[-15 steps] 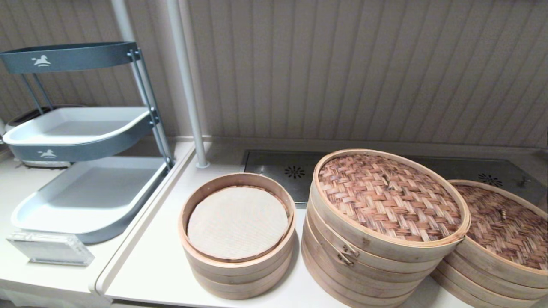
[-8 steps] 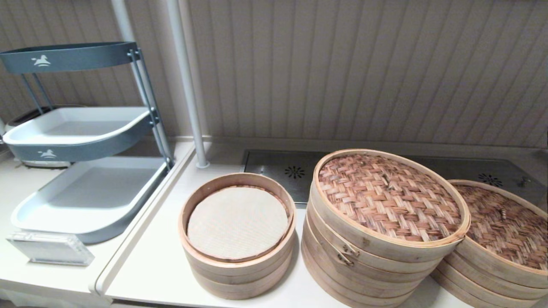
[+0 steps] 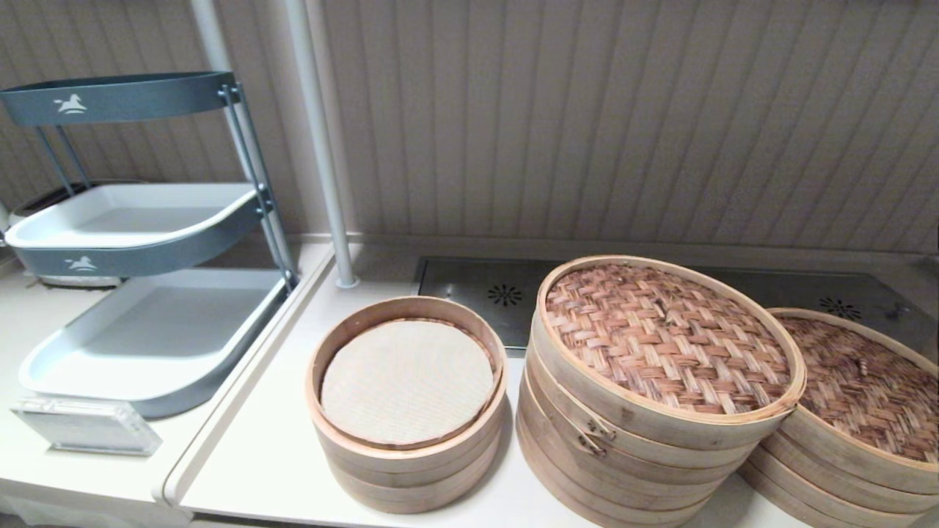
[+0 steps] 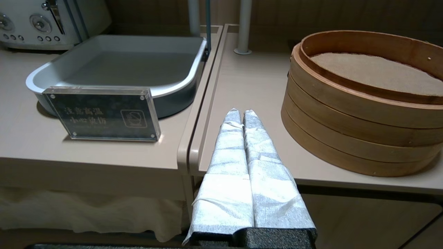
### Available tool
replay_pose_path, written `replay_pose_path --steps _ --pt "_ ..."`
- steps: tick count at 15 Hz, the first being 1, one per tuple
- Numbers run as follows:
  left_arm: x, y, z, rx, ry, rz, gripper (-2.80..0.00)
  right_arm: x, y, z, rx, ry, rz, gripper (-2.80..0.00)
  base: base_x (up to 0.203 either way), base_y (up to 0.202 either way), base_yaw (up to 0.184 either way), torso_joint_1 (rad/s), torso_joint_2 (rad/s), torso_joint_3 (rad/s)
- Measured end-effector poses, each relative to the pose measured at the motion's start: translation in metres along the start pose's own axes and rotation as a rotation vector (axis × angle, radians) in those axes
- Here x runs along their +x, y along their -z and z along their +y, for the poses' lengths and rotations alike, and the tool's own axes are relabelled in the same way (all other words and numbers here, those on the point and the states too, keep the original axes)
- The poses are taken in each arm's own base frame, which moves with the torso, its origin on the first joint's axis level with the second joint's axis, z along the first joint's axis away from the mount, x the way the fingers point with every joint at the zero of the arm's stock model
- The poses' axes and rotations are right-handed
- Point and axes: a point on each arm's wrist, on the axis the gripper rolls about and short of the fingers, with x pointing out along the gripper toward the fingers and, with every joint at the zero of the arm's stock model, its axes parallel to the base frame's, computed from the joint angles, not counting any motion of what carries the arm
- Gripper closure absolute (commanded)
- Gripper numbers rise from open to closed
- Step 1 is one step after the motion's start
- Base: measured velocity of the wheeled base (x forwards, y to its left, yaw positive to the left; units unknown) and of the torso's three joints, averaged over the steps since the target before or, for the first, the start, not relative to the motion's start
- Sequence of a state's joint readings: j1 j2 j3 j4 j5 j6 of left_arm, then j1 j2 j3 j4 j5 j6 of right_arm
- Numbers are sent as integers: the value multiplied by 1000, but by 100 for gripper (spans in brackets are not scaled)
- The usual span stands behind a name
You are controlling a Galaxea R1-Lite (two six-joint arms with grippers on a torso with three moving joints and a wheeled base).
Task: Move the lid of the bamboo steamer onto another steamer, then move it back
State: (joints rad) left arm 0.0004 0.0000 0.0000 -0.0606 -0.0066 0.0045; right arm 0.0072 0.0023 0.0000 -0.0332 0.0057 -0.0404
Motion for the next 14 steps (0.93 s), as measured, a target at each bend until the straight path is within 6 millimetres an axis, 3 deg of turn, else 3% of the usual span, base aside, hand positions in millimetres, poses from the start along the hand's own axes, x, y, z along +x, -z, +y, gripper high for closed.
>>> replay_pose_path --steps 14 --pt "0 0 0 0 1 0 0 0 0 0 1 2 1 0 0 0 0 0 0 0"
